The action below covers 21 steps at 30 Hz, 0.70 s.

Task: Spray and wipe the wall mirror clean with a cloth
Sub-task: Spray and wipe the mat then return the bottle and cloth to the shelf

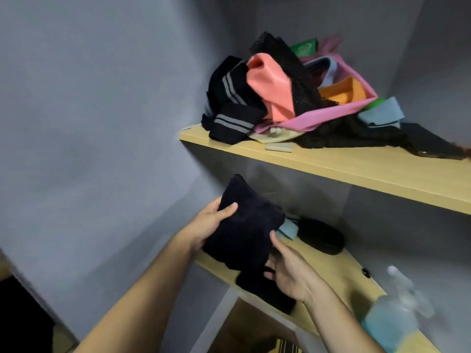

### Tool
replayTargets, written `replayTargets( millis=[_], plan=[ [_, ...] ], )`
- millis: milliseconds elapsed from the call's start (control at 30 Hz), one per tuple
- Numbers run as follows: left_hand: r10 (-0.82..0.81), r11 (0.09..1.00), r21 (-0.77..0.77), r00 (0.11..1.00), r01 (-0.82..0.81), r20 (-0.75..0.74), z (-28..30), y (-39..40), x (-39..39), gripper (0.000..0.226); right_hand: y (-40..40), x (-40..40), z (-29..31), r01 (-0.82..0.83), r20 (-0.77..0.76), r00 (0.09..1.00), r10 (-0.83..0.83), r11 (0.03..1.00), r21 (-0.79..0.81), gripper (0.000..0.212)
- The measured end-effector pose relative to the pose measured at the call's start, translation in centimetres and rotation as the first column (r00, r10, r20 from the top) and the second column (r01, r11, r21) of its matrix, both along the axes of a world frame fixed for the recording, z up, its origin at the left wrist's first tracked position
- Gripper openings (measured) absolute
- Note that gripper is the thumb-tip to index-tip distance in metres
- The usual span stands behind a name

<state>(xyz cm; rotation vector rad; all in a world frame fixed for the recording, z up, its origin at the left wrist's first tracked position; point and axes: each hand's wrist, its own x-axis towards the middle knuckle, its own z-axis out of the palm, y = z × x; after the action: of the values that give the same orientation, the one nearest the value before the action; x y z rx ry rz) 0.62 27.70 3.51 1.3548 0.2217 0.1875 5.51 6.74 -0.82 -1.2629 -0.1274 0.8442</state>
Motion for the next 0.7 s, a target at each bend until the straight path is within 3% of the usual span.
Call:
replayTargets(
  millis=[133,267,400,467,533,633,700],
  plan=[
    [-0.016,0.992,0.127,0.999,0.021,-0.043,-1.7,3.9,2.4,0.028,4.4,1.0,-0.4,0.236,-0.016,0.971,-0.237,0.954,0.185,0.055],
    [0.067,0.887,0.462,0.988,0.006,-0.141,-4.2,6.7,4.5,0.014,7.3,1.9,-2.5,0.372,0.048,0.927,-0.372,0.928,0.008,0.045],
    [0.115,0.751,0.649,0.945,0.12,-0.307,-7.3,8.0,6.2,0.047,9.7,2.8,-6.1,0.478,0.078,0.878,-0.472,0.868,-0.131,0.039],
    [0.119,0.718,0.681,0.939,0.144,-0.324,-8.2,8.1,6.7,0.071,10.6,3.4,-7.7,0.516,0.081,0.857,-0.509,0.841,-0.162,0.04],
    [0.144,0.665,0.739,0.952,0.109,-0.27,-8.9,8.0,7.3,0.078,11.4,4.0,-8.6,0.535,0.082,0.844,-0.529,0.828,-0.167,0.04],
    [0.164,0.538,0.842,0.976,0.036,-0.147,-9.8,7.8,8.0,0.069,12.6,4.8,-9.5,0.541,0.136,0.841,-0.524,0.823,-0.174,0.039],
    [0.166,0.375,0.922,0.972,0.095,-0.168,-10.6,7.7,8.2,0.066,13.6,5.6,-10.2,0.487,0.12,0.873,-0.472,0.845,-0.219,0.038]
  ],
)
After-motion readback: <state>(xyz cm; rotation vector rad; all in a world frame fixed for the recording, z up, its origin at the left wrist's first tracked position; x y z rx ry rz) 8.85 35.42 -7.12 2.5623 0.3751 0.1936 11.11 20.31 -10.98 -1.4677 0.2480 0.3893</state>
